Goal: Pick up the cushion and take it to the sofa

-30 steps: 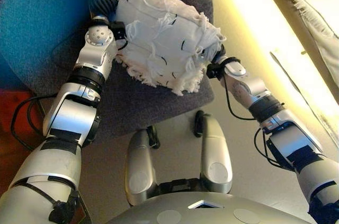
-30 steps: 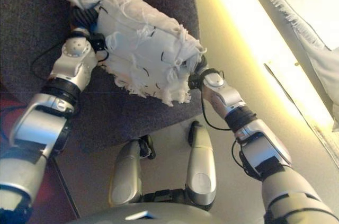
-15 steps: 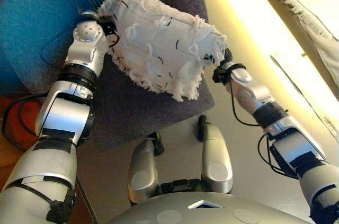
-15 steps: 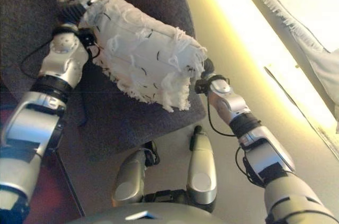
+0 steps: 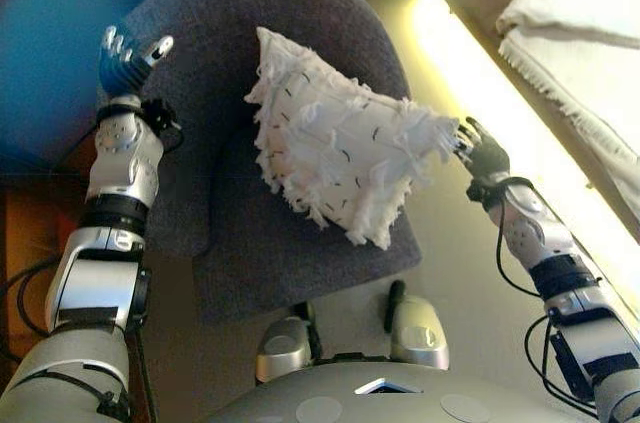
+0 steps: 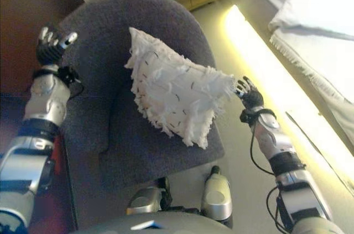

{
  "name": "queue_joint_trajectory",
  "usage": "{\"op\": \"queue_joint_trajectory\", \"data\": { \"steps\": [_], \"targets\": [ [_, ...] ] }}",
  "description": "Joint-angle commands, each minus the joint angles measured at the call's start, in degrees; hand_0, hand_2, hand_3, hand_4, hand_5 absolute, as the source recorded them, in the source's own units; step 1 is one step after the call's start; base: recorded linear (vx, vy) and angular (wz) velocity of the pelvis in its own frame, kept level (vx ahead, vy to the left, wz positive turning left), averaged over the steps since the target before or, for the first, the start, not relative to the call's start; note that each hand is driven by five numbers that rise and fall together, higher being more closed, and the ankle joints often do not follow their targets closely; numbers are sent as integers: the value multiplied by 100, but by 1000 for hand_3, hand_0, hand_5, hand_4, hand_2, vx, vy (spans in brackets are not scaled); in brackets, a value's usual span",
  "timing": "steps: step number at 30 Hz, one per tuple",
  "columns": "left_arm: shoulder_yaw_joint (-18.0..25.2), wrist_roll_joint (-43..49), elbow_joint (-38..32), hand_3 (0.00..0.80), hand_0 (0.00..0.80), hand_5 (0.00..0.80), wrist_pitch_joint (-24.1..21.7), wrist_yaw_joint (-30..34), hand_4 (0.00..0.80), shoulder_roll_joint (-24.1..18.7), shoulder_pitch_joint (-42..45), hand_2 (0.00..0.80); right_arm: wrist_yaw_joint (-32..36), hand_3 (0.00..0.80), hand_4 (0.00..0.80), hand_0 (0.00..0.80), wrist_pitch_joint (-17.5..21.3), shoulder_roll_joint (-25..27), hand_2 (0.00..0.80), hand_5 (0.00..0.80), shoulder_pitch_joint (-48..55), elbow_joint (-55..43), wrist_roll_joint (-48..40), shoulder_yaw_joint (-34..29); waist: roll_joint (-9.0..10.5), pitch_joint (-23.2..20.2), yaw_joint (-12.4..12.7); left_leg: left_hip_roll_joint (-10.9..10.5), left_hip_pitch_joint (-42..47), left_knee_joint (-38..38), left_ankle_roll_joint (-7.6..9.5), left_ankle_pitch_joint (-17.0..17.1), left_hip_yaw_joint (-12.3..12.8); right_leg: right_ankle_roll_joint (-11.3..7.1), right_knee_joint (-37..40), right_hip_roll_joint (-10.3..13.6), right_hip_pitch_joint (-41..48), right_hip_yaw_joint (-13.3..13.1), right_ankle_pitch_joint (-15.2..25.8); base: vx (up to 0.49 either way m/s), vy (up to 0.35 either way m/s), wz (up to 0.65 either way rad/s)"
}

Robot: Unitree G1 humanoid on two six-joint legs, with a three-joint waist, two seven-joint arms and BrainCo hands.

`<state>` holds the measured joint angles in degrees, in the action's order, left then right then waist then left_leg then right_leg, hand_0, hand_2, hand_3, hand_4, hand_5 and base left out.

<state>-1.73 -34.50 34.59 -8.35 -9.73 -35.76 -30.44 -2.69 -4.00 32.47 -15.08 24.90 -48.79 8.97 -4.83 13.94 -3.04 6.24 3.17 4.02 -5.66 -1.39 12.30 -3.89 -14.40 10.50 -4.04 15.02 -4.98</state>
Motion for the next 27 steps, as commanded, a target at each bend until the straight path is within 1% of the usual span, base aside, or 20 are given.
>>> {"op": "queue_joint_trajectory", "data": {
  "steps": [1, 5, 7, 10, 13, 14, 16, 18, 20, 23, 25, 26, 27],
  "targets": [
    [451, 127, -660, 0, 0, 0, -389, 339, 0, -73, 700, 0, 142, 0, 0, 0, 461, -366, 0, 0, 508, -425, 161, -422, 422, -687, 193, 23, -325, 263, -56, -14, -75, -402, 783, 282, 543, 37, 194, 66, -26, 7],
    [688, -36, -1489, 0, 0, 0, -363, 558, 0, 394, 1562, 0, -39, 0, 0, 0, 589, -717, 0, 0, 1003, -706, 390, -651, 484, -821, 263, -4, -152, 86, -4, 7, -56, -427, 1080, 194, 745, 122, 313, 31, -15, 18],
    [735, -133, -1719, 0, 0, 0, -353, 673, 0, 538, 1791, 0, -170, 0, 0, 0, 690, -836, 0, 0, 1130, -810, 539, -703, 503, -859, 280, -20, -117, 31, 11, 15, -53, -435, 1179, 163, 792, 151, 358, -4, -5, 4],
    [880, -373, -2114, 0, 0, 0, -354, 1010, 0, 893, 2309, 0, -405, 0, 0, 0, 947, -1131, 0, 0, 1396, -1066, 1063, -809, 530, -927, 300, -63, -8, -124, 56, 24, -50, -444, 1362, 85, 869, 168, 447, -9, 0, 3],
    [855, -423, -2433, 0, 0, 0, -408, 1253, 0, 1182, 2766, 0, -258, 0, 0, 0, 1073, -1270, 0, 0, 1659, -1434, 1385, -828, 566, -972, 311, -103, 41, -237, 107, 26, -37, -441, 1488, 4, 884, 129, 519, -44, 6, -3],
    [835, -425, -2530, 0, 0, 0, -394, 1340, 0, 1249, 2897, 0, -112, 0, 0, 0, 1126, -1289, 0, 0, 1731, -1555, 1417, -818, 578, -980, 318, -114, 60, -277, 124, 28, -27, -438, 1515, -14, 889, 125, 538, -67, 13, -3],
    [799, -493, -2677, 0, 0, 0, -400, 1513, 0, 1347, 3177, 0, 78, 0, 0, 0, 1291, -1323, 0, 0, 1919, -1720, 1437, -781, 601, -985, 338, -145, 97, -355, 155, 31, -15, -432, 1550, -53, 897, 113, 558, -71, 12, -4],
    [777, -719, -2754, 0, 0, 0, -326, 1739, 0, 1401, 3402, 0, 160, 0, 0, 0, 1432, -1356, 0, 0, 2066, -1801, 1273, -780, 632, -995, 360, -164, 119, -411, 175, 32, 3, -435, 1575, -72, 899, 117, 574, -65, 0, -4],
    [732, -793, -2813, 0, 0, 0, -353, 1927, 0, 1439, 3607, 0, 145, 0, 0, 0, 1621, -1395, 0, 0, 2195, -1846, 1093, -802, 655, -1000, 379, -180, 131, -451, 193, 26, 18, -428, 1601, -97, 901, 123, 582, -65, -5, -2],
    [687, -994, -3018, 0, 0, 0, -372, 2086, 0, 1474, 3881, 0, -19, 0, 0, 0, 1880, -1410, 0, 0, 2375, -2036, 1040, -894, 669, -986, 400, -213, 126, -509, 220, 25, 21, -432, 1650, -122, 878, 120, 614, -69, -2, -2],
    [643, -1129, -3142, 0, 0, 0, -410, 2119, 0, 1458, 3996, 0, -178, 0, 0, 0, 1981, -1403, 0, 0, 2427, -2186, 1001, -918, 670, -954, 410, -226, 113, -520, 234, 17, 26, -442, 1671, -127, 848, 107, 639, -86, -2, 0],
    [616, -1090, -3206, 0, 0, 0, -465, 2087, 0, 1449, 4043, 0, -278, 0, 0, 0, 2097, -1386, 0, 0, 2445, -2241, 1077, -931, 669, -933, 414, -232, 88, -525, 239, 19, 33, -445, 1695, -131, 823, 99, 658, -111, -4, 0],
    [575, -1053, -3250, 0, 0, 0, -524, 2013, 0, 1414, 4062, 0, -329, 0, 0, 0, 2135, -1344, 0, 0, 2449, -2314, 1084, -934, 665, -908, 412, -237, 65, -524, 245, 20, 38, -447, 1709, -137, 798, 84, 670, -116, -4, -2]
  ]
}}
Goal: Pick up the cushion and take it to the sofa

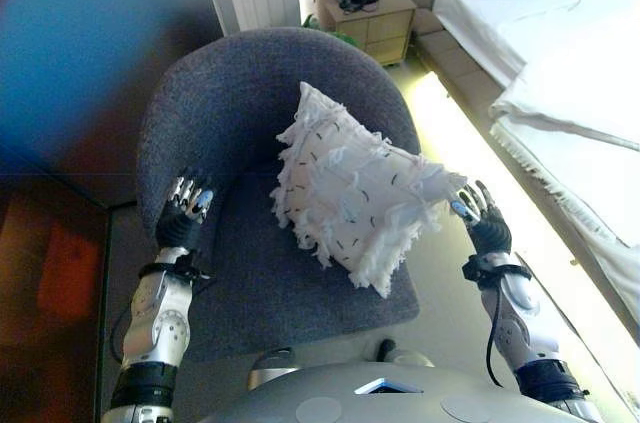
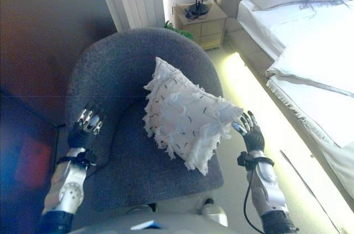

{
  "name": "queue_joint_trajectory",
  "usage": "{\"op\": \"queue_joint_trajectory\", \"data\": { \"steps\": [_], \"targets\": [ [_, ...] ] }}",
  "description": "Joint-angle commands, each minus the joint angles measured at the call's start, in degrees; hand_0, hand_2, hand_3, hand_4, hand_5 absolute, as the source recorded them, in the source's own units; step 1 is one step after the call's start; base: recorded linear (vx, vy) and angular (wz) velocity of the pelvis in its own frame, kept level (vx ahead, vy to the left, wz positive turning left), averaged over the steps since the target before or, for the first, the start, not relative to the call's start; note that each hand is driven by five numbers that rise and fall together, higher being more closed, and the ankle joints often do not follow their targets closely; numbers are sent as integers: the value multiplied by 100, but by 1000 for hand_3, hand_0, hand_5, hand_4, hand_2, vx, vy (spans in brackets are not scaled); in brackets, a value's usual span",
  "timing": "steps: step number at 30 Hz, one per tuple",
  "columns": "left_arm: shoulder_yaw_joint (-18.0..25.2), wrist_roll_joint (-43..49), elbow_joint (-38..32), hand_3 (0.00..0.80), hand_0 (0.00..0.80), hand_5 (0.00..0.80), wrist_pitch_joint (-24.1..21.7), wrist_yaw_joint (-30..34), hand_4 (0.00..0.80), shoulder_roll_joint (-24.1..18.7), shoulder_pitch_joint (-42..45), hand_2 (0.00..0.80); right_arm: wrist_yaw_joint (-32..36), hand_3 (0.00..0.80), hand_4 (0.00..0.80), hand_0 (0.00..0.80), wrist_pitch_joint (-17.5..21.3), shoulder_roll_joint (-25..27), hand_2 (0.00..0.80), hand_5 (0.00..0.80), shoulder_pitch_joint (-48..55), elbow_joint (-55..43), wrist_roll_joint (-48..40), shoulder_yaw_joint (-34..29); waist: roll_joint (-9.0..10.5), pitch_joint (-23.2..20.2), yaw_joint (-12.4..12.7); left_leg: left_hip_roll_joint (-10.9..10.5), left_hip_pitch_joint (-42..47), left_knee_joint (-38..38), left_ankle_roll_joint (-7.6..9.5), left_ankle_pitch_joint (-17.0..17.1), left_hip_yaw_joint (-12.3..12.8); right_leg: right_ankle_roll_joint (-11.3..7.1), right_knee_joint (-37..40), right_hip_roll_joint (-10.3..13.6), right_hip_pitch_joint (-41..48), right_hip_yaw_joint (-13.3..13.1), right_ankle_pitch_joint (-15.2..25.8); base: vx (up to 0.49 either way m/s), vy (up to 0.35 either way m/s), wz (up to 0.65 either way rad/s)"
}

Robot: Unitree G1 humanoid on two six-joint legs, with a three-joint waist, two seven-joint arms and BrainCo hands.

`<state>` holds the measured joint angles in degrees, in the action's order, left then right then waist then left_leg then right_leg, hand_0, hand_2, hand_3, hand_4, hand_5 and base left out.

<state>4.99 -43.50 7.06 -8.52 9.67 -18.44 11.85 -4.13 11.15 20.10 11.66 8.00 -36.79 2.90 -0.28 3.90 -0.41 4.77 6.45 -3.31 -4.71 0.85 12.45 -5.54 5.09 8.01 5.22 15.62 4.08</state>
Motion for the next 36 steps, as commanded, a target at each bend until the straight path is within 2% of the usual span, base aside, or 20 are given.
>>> {"op": "queue_joint_trajectory", "data": {
  "steps": [1, 5, 9, 13, 17, 20, 24, 31, 36],
  "targets": [
    [-141, -115, -519, 0, 0, 0, -554, 18, 0, -358, -172, 0, -258, 0, 0, 0, 637, -72, 0, 0, -235, -692, -116, -314, 204, 116, 149, -97, -289, 212, 154, -201, 27, -283, -230, 108, -157, 10, -224, -110, -7, -3],
    [-254, -67, -517, 0, 0, 0, -631, -177, 0, -480, -261, 0, -312, 0, 0, 0, 842, 20, 0, 0, -264, -769, -217, -274, 196, 175, 137, -98, -388, 171, 161, -169, 42, -303, -188, 104, -265, -13, -181, -110, -10, -3],
    [-318, -201, -511, 0, 0, 0, -663, -263, 0, -439, -262, 0, 177, 0, 0, 0, 1081, 1, 0, 0, -157, -924, -624, -231, 191, 204, 97, -95, -425, 110, 174, -144, 54, -309, -158, 88, -338, -58, -153, -78, -8, -4],
    [-356, -113, -534, 0, 0, 0, -755, -190, 0, -381, -147, 0, 1634, 0, 0, 0, 1123, -216, 0, 0, 22, -1006, -2127, -192, 210, 197, 77, -106, -391, -1, 181, -128, 64, -313, -93, 60, -335, -66, -133, -43, -11, -4],
    [-293, -313, -571, 0, 0, 0, -818, 34, 0, -330, -13, 0, 3306, 0, 0, 0, 842, -487, 0, 0, 65, -1033, -3507, -124, 208, 152, 102, -115, -331, -49, 185, -141, 80, -302, -52, 46, -285, -33, -145, 0, 0, 0],
    [-263, -410, -572, 0, 0, 0, -811, 142, 0, -298, -24, 0, 4394, 0, 0, 0, 614, -609, 0, 0, 30, -1000, -3872, 8, 195, 128, 128, -118, -341, -52, 171, -140, 85, -294, -43, 38, -280, -16, -160, 0, 0, 0],
    [-285, -297, -599, 0, 0, 0, -761, 157, 0, -359, -124, 0, 4431, 0, 0, 0, 797, -459, 0, 0, -55, -760, -3372, 136, 200, 122, 154, -131, -384, -24, 148, -136, 58, -282, -37, 25, -291, -7, -166, -16, -3, 0],
    [-114, -222, -480, 0, 0, 0, -766, 171, 0, -374, -6, 0, 4266, 0, 0, 0, 629, -357, 0, 0, 213, -118, -3066, -221, 234, 187, 83, -123, -468, 15, 147, -137, 74, -272, -54, 4, -391, -65, -158, -40, -2, 0],
    [-48, -225, -190, 0, 0, 0, -779, 200, 0, -345, 132, 0, 4662, 0, 0, 0, 390, -469, 0, 0, 404, 144, -3213, -403, 237, 260, 46, -128, -513, 5, 159, -124, 71, -274, -45, -2, -457, -108, -128, -35, 7, -2]
  ]
}}
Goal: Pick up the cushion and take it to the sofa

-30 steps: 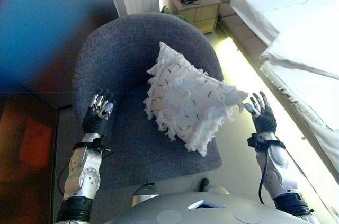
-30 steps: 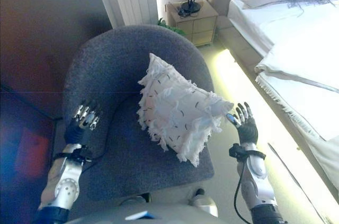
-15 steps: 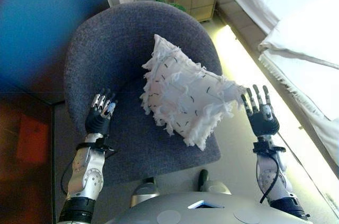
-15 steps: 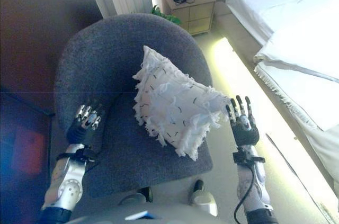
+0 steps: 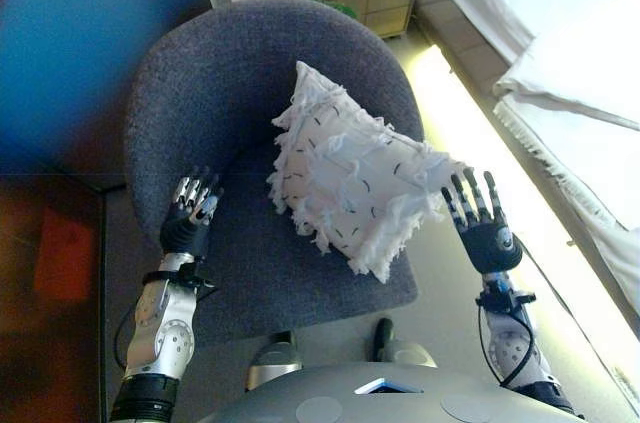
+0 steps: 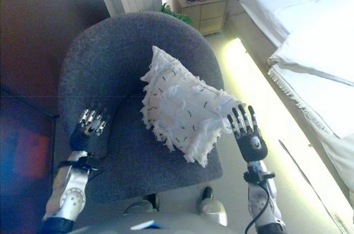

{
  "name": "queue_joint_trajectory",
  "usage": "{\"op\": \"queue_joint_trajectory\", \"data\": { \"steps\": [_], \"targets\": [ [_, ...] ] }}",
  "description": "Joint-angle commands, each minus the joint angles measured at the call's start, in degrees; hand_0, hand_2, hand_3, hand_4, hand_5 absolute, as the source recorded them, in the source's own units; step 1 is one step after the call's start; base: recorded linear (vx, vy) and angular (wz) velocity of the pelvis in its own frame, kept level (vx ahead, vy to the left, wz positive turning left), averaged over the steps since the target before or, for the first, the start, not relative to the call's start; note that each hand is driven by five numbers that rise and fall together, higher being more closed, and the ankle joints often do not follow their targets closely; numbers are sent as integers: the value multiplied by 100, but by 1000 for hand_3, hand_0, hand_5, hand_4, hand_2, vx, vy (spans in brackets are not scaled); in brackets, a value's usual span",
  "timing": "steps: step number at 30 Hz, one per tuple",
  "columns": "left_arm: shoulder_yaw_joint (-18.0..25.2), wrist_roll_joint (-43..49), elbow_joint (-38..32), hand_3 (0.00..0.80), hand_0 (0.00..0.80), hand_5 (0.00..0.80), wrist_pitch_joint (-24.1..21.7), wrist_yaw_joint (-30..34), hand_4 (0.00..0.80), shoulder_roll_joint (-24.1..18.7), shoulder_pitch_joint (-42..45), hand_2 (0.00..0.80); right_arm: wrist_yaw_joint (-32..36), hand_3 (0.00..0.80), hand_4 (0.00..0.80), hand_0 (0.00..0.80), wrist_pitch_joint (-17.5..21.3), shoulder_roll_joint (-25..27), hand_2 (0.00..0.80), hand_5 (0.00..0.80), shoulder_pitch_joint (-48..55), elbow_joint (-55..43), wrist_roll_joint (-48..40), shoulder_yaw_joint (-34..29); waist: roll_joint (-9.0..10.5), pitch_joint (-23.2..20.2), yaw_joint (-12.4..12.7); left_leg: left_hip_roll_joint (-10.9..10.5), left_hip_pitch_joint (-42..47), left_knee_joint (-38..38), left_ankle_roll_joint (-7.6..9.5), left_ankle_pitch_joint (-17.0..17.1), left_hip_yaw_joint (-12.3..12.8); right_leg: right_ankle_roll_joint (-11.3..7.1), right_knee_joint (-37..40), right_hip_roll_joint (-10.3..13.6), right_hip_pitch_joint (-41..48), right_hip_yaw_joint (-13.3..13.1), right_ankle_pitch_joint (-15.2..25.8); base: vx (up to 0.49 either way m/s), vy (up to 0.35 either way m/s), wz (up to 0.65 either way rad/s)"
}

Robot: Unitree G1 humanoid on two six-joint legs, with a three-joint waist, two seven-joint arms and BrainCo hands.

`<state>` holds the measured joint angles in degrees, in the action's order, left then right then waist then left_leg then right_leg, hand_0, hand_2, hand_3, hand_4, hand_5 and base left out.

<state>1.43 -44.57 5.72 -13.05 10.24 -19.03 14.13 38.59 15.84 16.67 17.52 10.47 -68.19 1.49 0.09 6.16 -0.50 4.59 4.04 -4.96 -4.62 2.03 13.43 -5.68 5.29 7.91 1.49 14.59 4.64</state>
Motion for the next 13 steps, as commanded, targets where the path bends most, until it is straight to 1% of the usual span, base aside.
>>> {"op": "queue_joint_trajectory", "data": {
  "steps": [1, 5, 9, 13],
  "targets": [
    [324, -190, -9, 0, 0, 0, -297, 197, 0, -259, -80, 0, 434, 0, 0, 0, -128, -155, 0, 0, -166, -41, -125, -277, 201, 37, 55, -113, -270, 165, 153, -244, -26, -263, -62, 9, -85, -3, -181, -19, 19, -5],
    [301, -429, 73, 0, 0, 0, -226, 418, 0, -119, -17, 0, 716, 0, 0, 0, -254, -339, 0, 0, -206, 521, -335, -352, 187, 72, 90, -129, -258, 130, 162, -246, -57, -264, -48, 18, -71, 13, -174, -6, 10, -3],
    [205, -366, 79, 0, 0, 0, -247, 448, 0, -97, -23, 0, 671, 0, 0, 0, -341, -456, 0, 0, -257, 1013, -238, -380, 181, 108, 130, -143, -257, 121, 163, -249, -87, -274, -49, 37, -54, 60, -162, -1, 4, 1],
    [134, -381, 193, 0, 0, 0, -236, 545, 0, -114, -74, 0, 750, 0, 0, 0, -342, -463, 0, 0, -280, 1385, -283, -380, 179, 137, 158, -151, -293, 156, 160, -255, -109, -277, -66, 52, -71, 81, -153, 0, 0, 0]
  ]
}}
